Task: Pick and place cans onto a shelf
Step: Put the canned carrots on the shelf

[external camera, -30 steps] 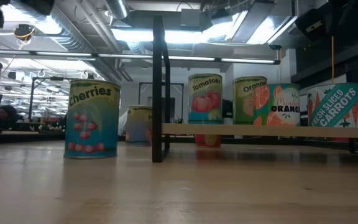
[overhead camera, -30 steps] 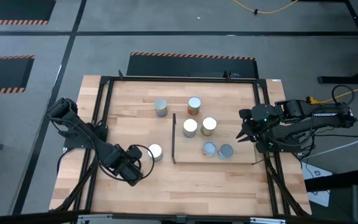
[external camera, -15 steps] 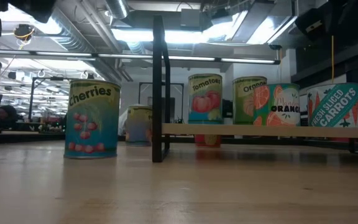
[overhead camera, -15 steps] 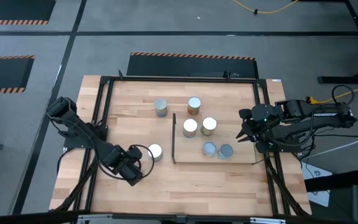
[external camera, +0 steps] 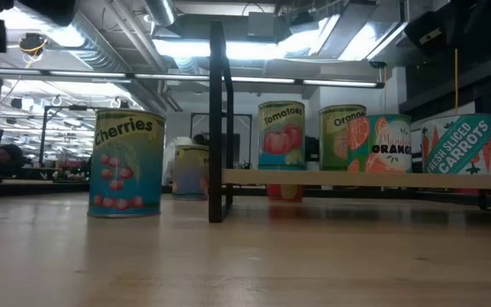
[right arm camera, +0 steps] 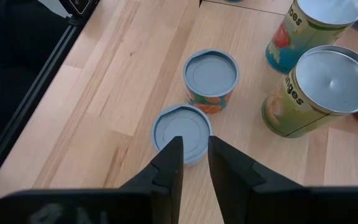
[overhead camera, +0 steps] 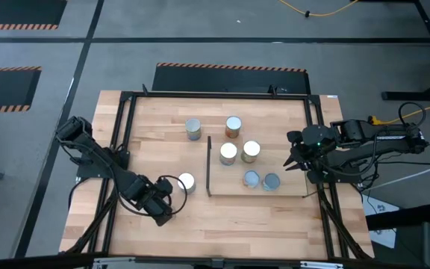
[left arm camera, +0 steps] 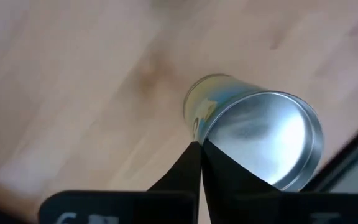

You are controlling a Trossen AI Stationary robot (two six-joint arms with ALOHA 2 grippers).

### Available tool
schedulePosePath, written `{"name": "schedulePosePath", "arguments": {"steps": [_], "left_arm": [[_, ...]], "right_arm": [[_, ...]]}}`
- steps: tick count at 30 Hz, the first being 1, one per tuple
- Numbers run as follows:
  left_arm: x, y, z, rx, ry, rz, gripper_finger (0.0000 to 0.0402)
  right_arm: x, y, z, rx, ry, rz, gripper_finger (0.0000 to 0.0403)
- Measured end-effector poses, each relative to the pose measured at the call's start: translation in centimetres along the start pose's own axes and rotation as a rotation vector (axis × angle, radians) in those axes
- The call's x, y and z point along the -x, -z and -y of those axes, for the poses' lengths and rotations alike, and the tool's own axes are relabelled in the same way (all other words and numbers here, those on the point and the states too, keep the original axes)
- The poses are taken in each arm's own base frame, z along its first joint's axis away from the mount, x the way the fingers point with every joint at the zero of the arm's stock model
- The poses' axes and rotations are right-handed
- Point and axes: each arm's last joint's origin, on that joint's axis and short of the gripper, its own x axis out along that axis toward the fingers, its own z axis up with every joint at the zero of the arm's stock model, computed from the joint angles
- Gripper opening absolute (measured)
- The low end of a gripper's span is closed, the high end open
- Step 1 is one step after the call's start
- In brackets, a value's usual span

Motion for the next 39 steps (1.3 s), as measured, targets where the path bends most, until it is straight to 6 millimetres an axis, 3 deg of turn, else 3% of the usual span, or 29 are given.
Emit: {"name": "schedulePosePath", "arguments": {"steps": [6,13,22,30,39], "left_arm": [[0.4,-0.9,1.6,-0.100,0.127,0.074,0.0002],[2.3,-2.7,3.7,-0.159,0.330,0.175,0.0001],[5.5,-6.6,6.5,-0.297,0.685,0.512,0.0000],[7.2,-12.0,5.4,-0.365,0.705,0.828,0.0000],[7.5,-17.6,1.8,-0.427,0.618,0.937,0.0000]], "right_arm": [[0.0,0.0,0.0,0.000,0.000,0.000,0.0080],[0.0,0.0,0.0,0.000,0.000,0.001,0.0080],[0.0,0.0,0.0,-0.004,0.000,0.001,0.0080],[1.8,-0.1,-0.4,0.006,0.006,0.043,0.0080],[5.6,-1.0,-1.2,-0.017,0.020,0.177,0.0080]]}}
